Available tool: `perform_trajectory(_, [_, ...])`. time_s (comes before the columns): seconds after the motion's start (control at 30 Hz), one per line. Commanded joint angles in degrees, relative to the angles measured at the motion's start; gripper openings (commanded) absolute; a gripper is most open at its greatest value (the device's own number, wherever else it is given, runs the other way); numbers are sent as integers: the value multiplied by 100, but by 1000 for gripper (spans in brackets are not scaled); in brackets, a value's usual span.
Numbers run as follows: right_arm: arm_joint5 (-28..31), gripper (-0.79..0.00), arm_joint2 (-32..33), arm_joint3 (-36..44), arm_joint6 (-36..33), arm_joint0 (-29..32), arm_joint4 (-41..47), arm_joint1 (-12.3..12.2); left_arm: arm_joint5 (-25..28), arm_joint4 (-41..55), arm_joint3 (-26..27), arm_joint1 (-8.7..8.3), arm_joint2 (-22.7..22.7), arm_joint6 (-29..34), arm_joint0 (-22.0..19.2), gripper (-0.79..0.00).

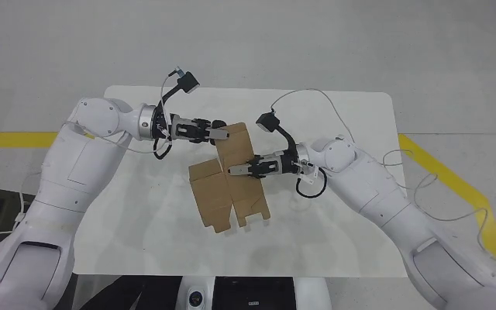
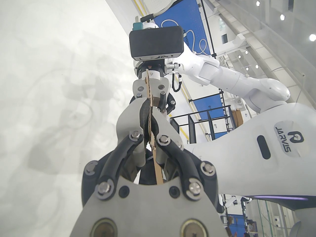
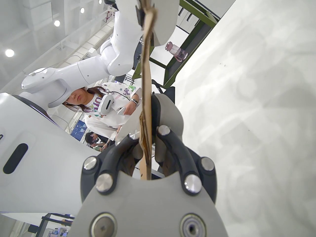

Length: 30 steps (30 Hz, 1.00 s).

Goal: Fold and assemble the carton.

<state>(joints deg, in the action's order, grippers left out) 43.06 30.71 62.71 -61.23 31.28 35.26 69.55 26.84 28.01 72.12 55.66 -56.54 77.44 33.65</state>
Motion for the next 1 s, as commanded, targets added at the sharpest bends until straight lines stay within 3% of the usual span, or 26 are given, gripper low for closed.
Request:
perform_trajectory(0.0, [8, -785, -21, -38, 7, -7, 88, -1, 2, 90, -31, -9, -69, -3, -17, 0])
perform_trajectory(0.2, [85, -785, 117, -433, 86, 8, 474, 3, 30, 64, -75, -73, -398, -305, 53, 0])
perform_trajectory(0.47, [158, -785, 486, -762, 452, 119, 565, 14, -330, -392, 212, -166, -674, -1036, 532, 0])
perform_trajectory(0.97, [-7, -785, 1158, -333, 1387, 662, -127, -105, -737, -696, 1001, -176, -608, -1384, 1136, 0])
